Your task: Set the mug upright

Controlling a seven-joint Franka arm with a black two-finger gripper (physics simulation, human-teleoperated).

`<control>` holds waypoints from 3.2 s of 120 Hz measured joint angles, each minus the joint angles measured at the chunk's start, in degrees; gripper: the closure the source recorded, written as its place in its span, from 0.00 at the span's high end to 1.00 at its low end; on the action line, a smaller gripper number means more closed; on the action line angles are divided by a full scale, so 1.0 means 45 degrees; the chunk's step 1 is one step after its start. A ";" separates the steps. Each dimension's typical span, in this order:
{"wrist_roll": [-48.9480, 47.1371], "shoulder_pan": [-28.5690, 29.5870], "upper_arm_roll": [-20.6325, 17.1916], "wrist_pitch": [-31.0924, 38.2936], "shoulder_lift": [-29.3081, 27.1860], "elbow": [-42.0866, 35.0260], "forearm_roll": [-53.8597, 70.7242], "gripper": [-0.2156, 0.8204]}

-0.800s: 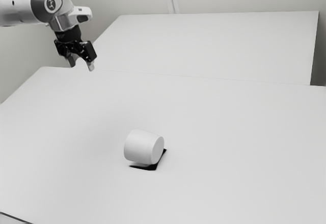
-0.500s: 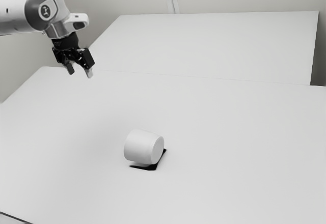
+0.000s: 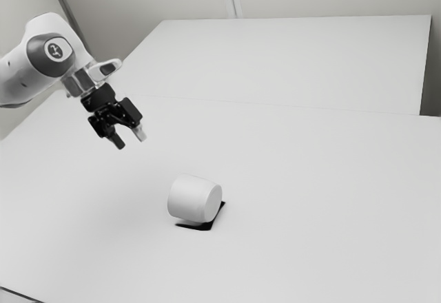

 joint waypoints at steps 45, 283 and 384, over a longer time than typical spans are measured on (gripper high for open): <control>0.1182 -0.0097 0.0149 0.0893 0.1316 -0.1098 -0.2870 0.77; 0.3912 -0.2096 -0.0099 0.3060 0.2847 -0.2200 -0.6843 0.18; 0.2638 -0.1870 -0.0488 0.4654 -0.0259 -0.2380 0.2532 0.03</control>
